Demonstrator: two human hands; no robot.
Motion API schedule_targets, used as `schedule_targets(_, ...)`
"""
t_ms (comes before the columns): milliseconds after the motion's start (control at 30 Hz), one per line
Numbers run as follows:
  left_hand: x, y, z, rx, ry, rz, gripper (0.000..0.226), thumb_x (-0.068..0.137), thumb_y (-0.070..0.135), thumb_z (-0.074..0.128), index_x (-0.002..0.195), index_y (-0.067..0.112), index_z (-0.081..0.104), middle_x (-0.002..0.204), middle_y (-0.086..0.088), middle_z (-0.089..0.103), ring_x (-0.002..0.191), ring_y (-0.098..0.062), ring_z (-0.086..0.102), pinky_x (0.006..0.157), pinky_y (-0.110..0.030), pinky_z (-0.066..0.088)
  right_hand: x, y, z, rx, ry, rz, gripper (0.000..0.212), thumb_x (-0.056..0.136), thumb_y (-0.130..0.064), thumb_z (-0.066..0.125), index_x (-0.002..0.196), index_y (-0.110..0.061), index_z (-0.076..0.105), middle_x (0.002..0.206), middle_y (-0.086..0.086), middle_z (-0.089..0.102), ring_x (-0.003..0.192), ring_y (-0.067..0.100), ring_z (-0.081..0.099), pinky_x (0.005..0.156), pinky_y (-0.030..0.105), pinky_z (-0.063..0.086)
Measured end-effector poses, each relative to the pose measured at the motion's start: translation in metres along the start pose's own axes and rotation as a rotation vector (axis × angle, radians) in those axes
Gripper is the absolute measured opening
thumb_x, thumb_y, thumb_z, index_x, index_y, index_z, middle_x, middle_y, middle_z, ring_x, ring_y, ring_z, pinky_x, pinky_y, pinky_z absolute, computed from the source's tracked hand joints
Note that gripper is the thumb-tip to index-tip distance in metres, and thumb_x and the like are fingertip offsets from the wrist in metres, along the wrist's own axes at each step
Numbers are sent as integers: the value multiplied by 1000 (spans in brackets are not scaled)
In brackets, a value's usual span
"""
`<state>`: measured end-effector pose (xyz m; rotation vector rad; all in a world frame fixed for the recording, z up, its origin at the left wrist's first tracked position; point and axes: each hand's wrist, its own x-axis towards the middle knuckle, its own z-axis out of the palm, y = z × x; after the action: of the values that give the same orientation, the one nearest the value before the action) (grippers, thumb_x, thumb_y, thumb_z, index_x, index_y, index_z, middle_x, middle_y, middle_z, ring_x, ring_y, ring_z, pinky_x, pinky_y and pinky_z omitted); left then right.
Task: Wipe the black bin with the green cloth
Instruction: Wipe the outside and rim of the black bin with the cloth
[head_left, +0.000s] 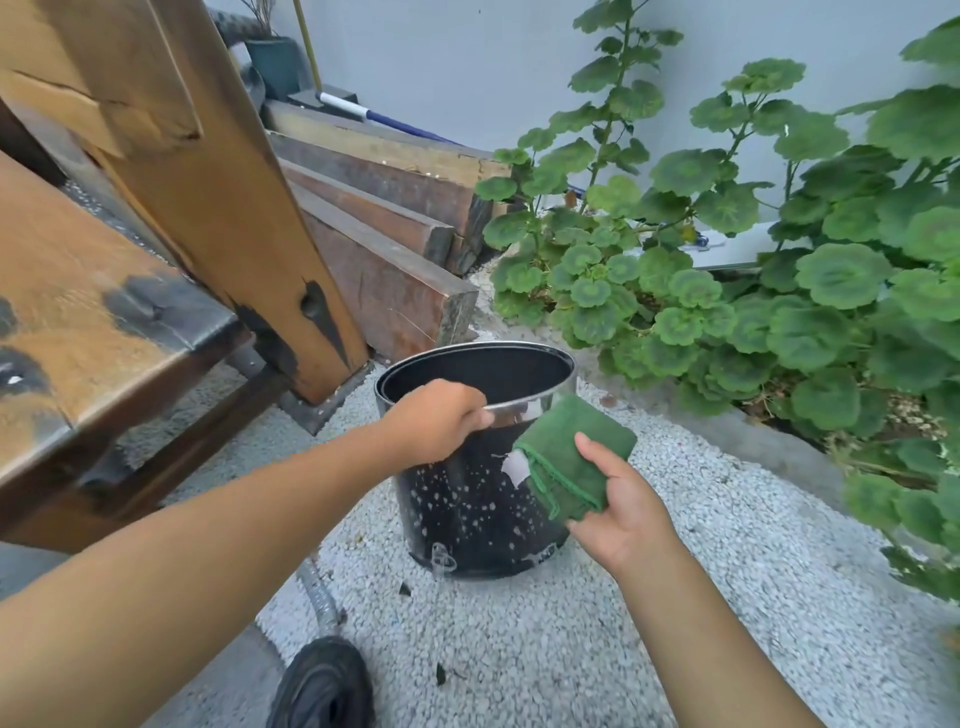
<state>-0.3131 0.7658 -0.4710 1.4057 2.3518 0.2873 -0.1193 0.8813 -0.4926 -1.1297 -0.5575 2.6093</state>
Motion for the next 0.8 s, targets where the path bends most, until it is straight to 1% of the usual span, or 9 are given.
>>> schedule_targets(67,3,-4,-10,-74,26,-35,39,101,34,50,66,16,45,64,-3,51,62,-27,52,58,-36,39,-2,-2,1,26,-1,-9,38,92,-11,66,129,-5,62,111,19,74,89,32,75,63,40,61)
schedule_targets(133,4,-9,-10,-97,33,-78,41,102,32,48,64,17,43,63,-3,48,60,-24,46,58,-35,35,-3,-3,1,38,2,-19,36,92,-10,66,128,-5,63,109,19,75,84,31,76,59,40,61)
schedule_targets(267,2,-22,5,-129,20,-216,42,104,29,45,66,11,43,62,-6,46,56,-21,41,54,-31,32,-1,0,0,0,8,-24,33,89,-10,68,122,-3,65,105,19,76,82,31,76,59,40,61)
schedule_targets(367,0,-30,5,-157,44,-266,43,103,29,44,65,11,40,62,-6,45,56,-21,41,51,-31,29,3,4,0,-54,27,-25,31,89,-11,69,118,-1,66,102,20,76,80,32,76,57,40,61)
schedule_targets(433,-2,-35,4,-159,36,-263,43,103,30,43,63,13,39,62,-5,45,57,-22,41,53,-32,30,6,8,1,-113,38,-36,33,90,-12,68,121,-1,65,106,22,75,81,32,76,58,40,61)
schedule_targets(500,-3,-38,3,-154,20,-246,42,100,30,44,61,13,36,60,-8,41,56,-22,37,54,-32,28,10,14,3,-159,47,-54,37,91,-13,68,125,-1,63,110,23,73,83,33,74,61,41,60)
schedule_targets(600,-5,-32,3,-181,10,-169,42,95,28,45,57,15,31,55,-6,33,52,-20,30,53,-32,25,16,21,15,-196,62,-68,36,90,-16,70,123,-2,65,108,22,74,83,32,74,64,41,60)
schedule_targets(700,-5,-24,9,-221,3,-134,33,98,29,44,68,15,40,63,-4,44,56,-20,38,55,-34,31,22,29,30,-234,66,-98,31,90,-17,72,118,-5,67,105,19,76,88,33,75,65,39,60)
schedule_targets(800,-6,-18,16,-266,4,-156,31,100,27,41,72,13,41,70,-6,49,62,-22,43,59,-36,35,30,41,41,-325,34,-185,27,90,-19,73,115,-11,69,104,15,77,91,30,75,68,37,61)
